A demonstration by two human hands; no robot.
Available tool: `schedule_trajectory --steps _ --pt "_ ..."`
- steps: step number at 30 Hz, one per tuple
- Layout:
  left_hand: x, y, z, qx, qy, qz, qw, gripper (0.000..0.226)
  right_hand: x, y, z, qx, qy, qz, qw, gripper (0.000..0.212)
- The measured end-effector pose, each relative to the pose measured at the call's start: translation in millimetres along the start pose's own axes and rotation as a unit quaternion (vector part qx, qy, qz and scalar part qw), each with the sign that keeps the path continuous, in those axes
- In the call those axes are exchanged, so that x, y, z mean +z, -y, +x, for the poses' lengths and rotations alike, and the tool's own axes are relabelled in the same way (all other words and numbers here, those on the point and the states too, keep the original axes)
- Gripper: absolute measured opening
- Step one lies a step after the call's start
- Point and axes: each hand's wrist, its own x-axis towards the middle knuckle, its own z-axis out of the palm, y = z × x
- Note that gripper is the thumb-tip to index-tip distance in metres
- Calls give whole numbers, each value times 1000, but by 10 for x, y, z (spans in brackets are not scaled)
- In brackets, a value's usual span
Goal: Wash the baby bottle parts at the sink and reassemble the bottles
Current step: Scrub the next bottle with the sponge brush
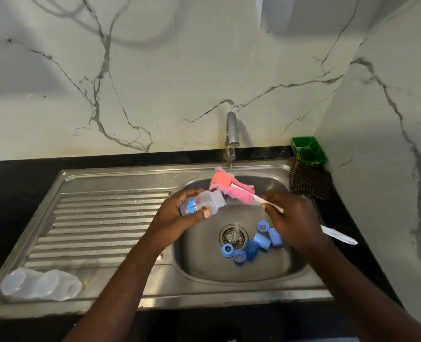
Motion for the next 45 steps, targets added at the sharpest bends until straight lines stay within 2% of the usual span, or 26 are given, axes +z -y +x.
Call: schedule_trajectory --steps 3,7,9,11,14,18,23,26,29,32,35,37,40,45 --pt "-5 83 62 125 -104 172 971 53 -60 146 136 -20 25 -55 998 12" --pt "54 166 150 225 -123 343 903 59 -48 403 247 -49 24 -115 992 7" --pt "75 164 165 235 -149 396 875 60 -21 463 242 -67 17 -147 987 7" --pt "50 163 165 224 -186 413 863 61 -7 482 173 -74 18 -167 983 11" --pt "56 135 152 203 -226 390 869 61 40 558 131 -80 19 -185 979 16" --pt "215 128 128 173 -219 393 876 59 121 727 218 -115 -8 -218 969 20" --pt "173 -1 98 102 -261 294 914 56 104 619 -12 -106 -3 -248 963 24" --pt "285 -62 49 39 -241 224 943 46 145 649 34 -114 -29 -262 958 23" --pt "315 -138 8 -4 -222 101 970 22 147 657 13 -128 -43 -256 957 23" --pt "184 -107 32 -50 -222 -42 973 24 98 573 -152 -132 -36 -257 957 22" --pt "44 -71 21 -57 -197 -120 971 34 69 430 -212 -46 -31 -139 989 20" --pt "-40 -56 -14 -50 -157 -153 975 43 45 379 -182 19 1 -19 1000 32" --pt "-138 14 -61 -38 -106 -183 977 46 47 374 -126 21 35 61 997 58" --pt "-159 53 -110 -24 -72 -158 984 55 74 352 -79 30 83 146 985 59"
